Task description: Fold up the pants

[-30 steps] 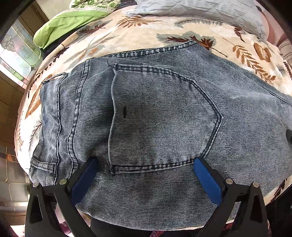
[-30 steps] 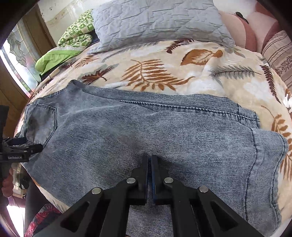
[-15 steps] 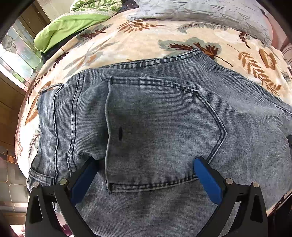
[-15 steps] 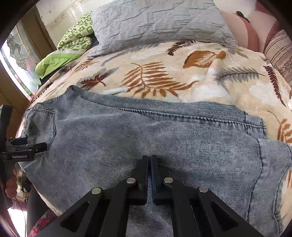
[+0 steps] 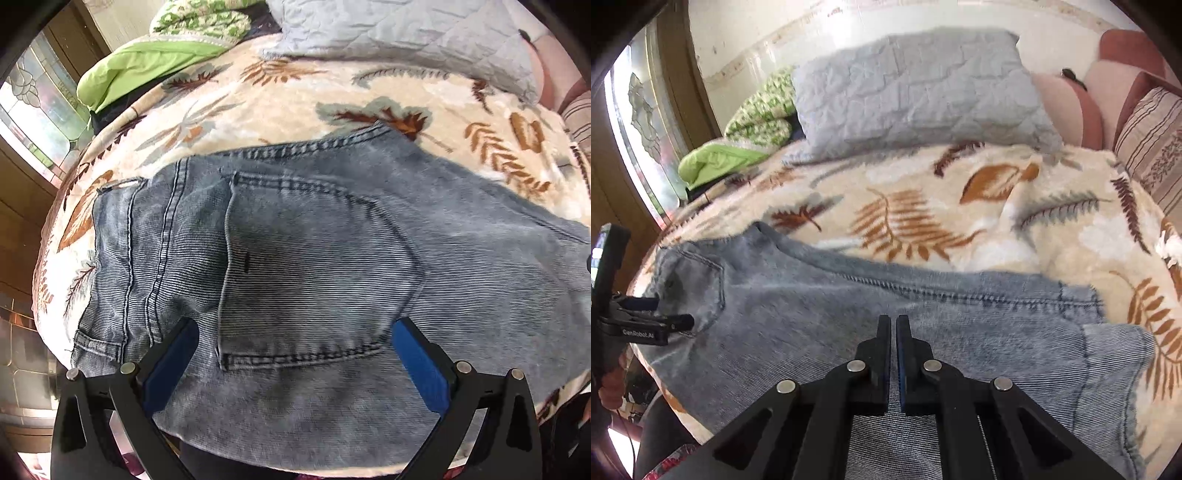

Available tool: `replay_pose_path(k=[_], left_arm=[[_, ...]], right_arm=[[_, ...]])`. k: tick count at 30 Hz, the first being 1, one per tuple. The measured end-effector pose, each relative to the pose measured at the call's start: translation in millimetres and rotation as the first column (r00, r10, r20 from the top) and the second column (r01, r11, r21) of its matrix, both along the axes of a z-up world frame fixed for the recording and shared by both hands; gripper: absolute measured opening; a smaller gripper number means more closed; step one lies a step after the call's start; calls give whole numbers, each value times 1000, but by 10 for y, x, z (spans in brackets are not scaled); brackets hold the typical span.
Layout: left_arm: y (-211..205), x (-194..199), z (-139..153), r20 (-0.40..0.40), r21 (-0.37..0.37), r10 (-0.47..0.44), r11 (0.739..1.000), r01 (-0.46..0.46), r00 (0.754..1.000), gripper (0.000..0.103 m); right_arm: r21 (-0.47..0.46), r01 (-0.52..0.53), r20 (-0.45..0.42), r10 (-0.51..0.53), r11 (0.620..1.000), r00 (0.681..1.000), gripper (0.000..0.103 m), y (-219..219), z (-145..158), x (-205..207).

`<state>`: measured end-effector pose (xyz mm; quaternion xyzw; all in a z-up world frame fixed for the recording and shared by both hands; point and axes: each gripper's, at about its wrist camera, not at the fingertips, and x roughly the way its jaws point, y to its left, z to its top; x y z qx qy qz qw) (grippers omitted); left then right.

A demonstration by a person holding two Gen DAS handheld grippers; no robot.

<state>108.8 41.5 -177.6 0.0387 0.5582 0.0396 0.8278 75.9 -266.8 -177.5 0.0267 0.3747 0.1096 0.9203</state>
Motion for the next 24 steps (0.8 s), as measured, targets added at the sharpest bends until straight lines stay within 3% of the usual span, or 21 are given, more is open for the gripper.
replay_pose_path(k=[8,16,21,24], left_arm=[[-353,-222,381,83,-29,-111,993,114,990,103],[-720,-518,720,154,-54,-246,965,257,957,103],[-725,-640,613,133,-65,-269,958,280,954,103],[-681,-638,423,80,-89,-255,961,261,964,103]], right_arm=[[96,60,88,-69,994,994,5,-117,301,-83],[157,-16,189,-14,987,982,5,-164,641,-448],[242,-19,51,7,970,999,5,-407,479,-505],[271,9,-22,-3,962,1000,5,-553,339,-467]])
